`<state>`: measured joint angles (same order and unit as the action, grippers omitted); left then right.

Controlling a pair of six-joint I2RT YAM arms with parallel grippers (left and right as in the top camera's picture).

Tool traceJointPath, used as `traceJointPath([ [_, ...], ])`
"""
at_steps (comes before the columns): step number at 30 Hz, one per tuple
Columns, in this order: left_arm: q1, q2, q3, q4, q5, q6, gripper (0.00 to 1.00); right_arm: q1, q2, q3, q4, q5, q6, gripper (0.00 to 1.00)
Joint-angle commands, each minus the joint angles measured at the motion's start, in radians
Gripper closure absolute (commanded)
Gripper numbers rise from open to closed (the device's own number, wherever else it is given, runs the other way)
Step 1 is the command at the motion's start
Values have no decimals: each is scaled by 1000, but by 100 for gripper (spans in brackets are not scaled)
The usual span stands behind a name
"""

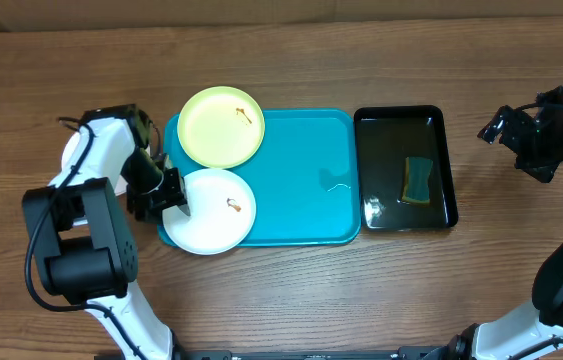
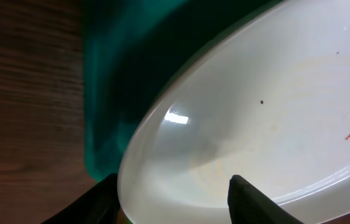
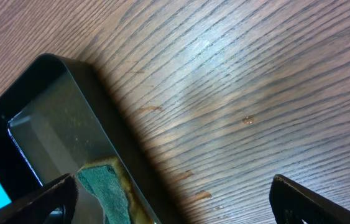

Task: Clean dirty plates on tray and stack at the side
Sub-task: 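Move left gripper to the remaining white plate rim and grasp it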

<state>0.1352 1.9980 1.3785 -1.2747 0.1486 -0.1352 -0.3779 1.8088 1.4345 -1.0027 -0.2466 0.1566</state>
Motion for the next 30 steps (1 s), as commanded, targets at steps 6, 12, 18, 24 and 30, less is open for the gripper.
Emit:
traceJointPath([
  [6,-73,-26,-4,-3,6,-11,43,1,-26,26,6,2,1,0],
  [12,-210,-26,-14,44,14,-34,42,1,-26,26,6,2,1,0],
  [18,-361,-26,-16,106,40,-83,41,1,-26,26,6,2,1,0],
  [24,-485,-26,-16,179,51,-130,40,1,-26,26,6,2,1,0],
  [30,-517,-26,-16,205,24,-163,40,1,-26,26,6,2,1,0],
])
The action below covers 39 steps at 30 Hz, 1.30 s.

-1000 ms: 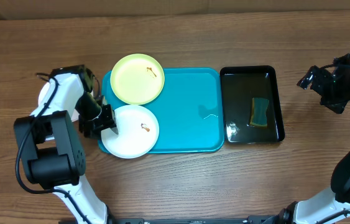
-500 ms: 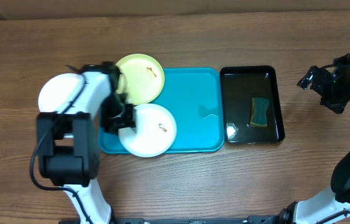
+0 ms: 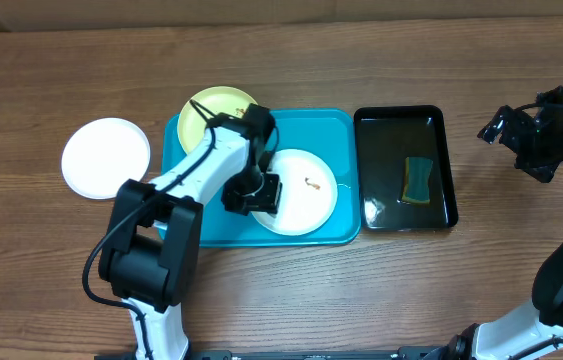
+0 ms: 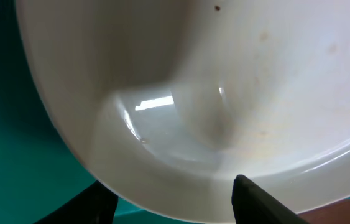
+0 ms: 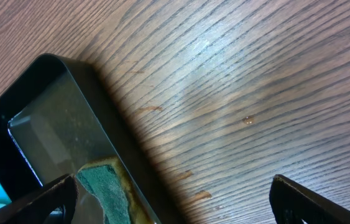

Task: Clean dirty plates on tray and stack at the side
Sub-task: 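Move left gripper to the remaining white plate rim and grasp it, then move right gripper toward the sponge in the black tray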

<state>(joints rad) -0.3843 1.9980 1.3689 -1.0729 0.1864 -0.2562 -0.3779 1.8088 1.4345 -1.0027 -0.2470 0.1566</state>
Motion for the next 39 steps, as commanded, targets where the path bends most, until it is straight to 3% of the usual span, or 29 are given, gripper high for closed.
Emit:
traceJointPath([
  [1,3,-26,-6,0,-34,-49,41,1,-26,26,6,3,1,0],
  [9,4,-25,-7,26,-123,-103,41,1,-26,26,6,3,1,0],
  [19,4,-25,-7,90,-137,-127,56,1,-27,26,6,3,1,0],
  [22,4,-25,-7,90,-200,-150,66,1,-26,26,6,3,1,0],
  [31,5,-25,-7,108,-284,-218,79,1,-26,26,37,-10,5,0],
  [35,13,-25,-7,120,-299,-251,95,1,-26,26,55,-187,5,0],
  [39,24,-25,-7,121,-301,-271,96,1,-26,26,0,-422,5,0],
])
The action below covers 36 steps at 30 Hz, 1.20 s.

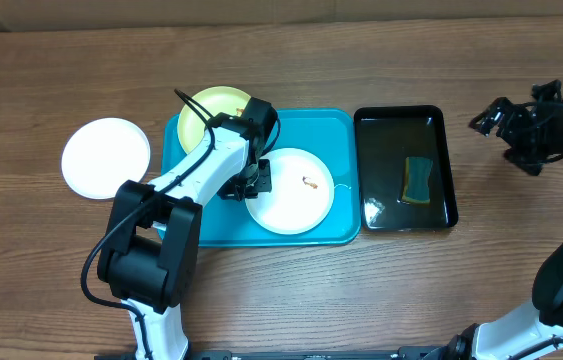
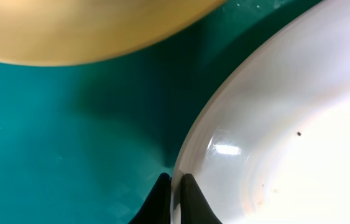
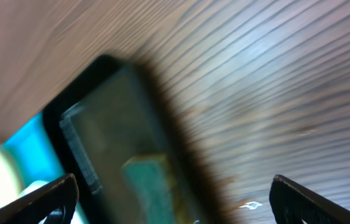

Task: Clean dirty plates on tray and stack at the side
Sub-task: 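Move right gripper toward the sponge in the black tray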

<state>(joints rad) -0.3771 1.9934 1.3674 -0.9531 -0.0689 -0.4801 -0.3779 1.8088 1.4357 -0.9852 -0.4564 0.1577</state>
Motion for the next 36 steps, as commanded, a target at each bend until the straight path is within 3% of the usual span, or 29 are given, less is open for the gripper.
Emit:
traceJointPath([
  [1,19,-21,-5,2,-46,-56,96,1,-27,25,-28,-258,3,0],
  [4,26,-21,-5,11,-46,-66,96,34,-27,26,-68,-275,-58,0],
  [8,30,-21,-5,28,-46,-37,95,119,-27,25,-147,-128,-60,2],
  [15,31,-21,-5,26,-47,56,92,290,-27,23,-269,179,-48,17],
  [18,31,-21,-5,26,-56,83,91,357,-27,8,-288,312,-5,17],
  [22,31,-21,-5,27,-70,125,89,427,-26,-51,-225,454,4,16],
  [31,31,-21,-5,27,-69,149,85,472,-26,-251,18,463,109,12],
  [36,31,-21,-5,20,-69,201,76,474,-26,-346,113,416,109,20],
])
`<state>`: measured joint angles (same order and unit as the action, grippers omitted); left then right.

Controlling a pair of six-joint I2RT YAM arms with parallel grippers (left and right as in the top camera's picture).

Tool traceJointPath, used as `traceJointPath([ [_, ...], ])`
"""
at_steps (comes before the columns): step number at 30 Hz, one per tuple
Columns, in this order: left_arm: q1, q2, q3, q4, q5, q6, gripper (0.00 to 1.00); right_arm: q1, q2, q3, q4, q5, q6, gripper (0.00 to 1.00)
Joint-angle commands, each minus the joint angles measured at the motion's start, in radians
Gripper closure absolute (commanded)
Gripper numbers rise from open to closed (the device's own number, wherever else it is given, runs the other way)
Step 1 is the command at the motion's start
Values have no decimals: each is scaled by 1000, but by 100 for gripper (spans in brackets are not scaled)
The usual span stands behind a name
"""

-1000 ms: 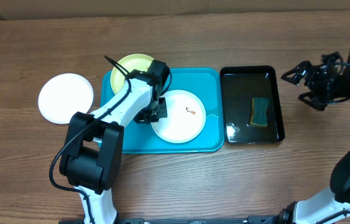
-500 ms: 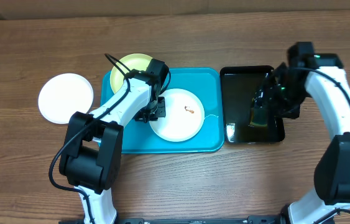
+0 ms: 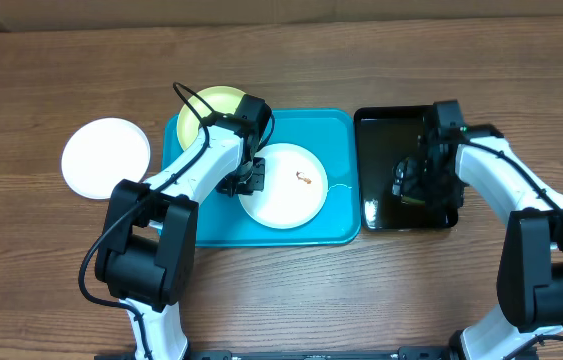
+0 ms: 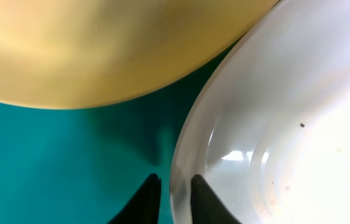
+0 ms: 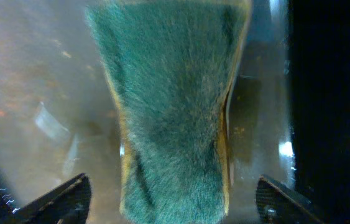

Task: Clean dirty plates on tray and stack at the side
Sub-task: 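Move right gripper toward the sponge in the black tray, then grasp the green sponge in the black tray with right gripper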

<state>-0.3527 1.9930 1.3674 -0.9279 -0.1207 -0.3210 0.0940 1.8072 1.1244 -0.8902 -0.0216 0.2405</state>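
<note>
A stained white plate (image 3: pixel 286 190) lies in the middle of the teal tray (image 3: pixel 331 225). My left gripper (image 3: pixel 244 183) is shut on its left rim; in the left wrist view its fingertips (image 4: pixel 147 199) straddle the white plate's edge (image 4: pixel 190 149). A yellow plate (image 3: pixel 206 108) sits at the tray's back left, close to the white plate. My right gripper (image 3: pixel 411 183) hangs open inside the black tub (image 3: pixel 401 110). The green sponge (image 5: pixel 171 124) lies in water between its spread fingers (image 5: pixel 63 199).
A clean white plate (image 3: pixel 106 158) rests on the wooden table to the left of the tray. The black tub stands directly right of the tray, their edges almost touching. A cable loops over the yellow plate from the left arm.
My right arm was out over the table at the far right; now its open gripper is down in the tub, around the sponge. The left gripper and the white plate shifted slightly toward the yellow plate.
First my left gripper stood open at a stained white plate at the tray's front left. Then a clean white plate lay on the table, and the gripper was open around a stained plate mid-tray. It then shut on that rim, and the right gripper reached the sponge.
</note>
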Motion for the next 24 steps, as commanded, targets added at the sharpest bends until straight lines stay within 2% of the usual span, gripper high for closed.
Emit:
traceJointPath([
  [1,6,-20,-5,-8,-17,41,72,2,-24,-46,24,-37,26,26],
  [3,6,-20,-5,-14,-12,41,62,2,-24,-54,25,-54,26,29],
  [4,6,-20,-5,-17,-4,41,60,2,-24,-56,25,-55,25,32],
  [6,5,-20,-5,-22,32,41,60,2,-24,-56,27,-55,21,44],
  [8,5,-20,-5,-29,66,42,59,2,-24,-56,29,-55,21,62],
  [9,5,-20,-5,-34,72,41,58,2,-24,-56,25,-56,21,83],
  [10,5,-20,-5,-38,72,41,58,2,-24,-56,21,-62,21,96],
  [11,5,-20,-5,-42,71,41,57,2,-24,-56,14,-76,21,96],
  [12,5,-20,-5,-45,71,41,53,2,-24,-55,9,-96,18,96],
  [13,5,-20,-5,-50,71,41,46,2,-24,-55,2,-113,18,83],
  [14,5,-20,-5,-51,71,41,39,2,-24,-55,-3,-115,18,62],
  [15,5,-20,-5,-53,70,41,34,2,-24,-55,-7,-114,18,53],
  [17,5,-20,-5,-55,70,41,32,2,-24,-46,-15,-114,18,40],
  [24,2,-20,-5,-54,70,40,32,2,-24,51,-23,-6,14,33],
])
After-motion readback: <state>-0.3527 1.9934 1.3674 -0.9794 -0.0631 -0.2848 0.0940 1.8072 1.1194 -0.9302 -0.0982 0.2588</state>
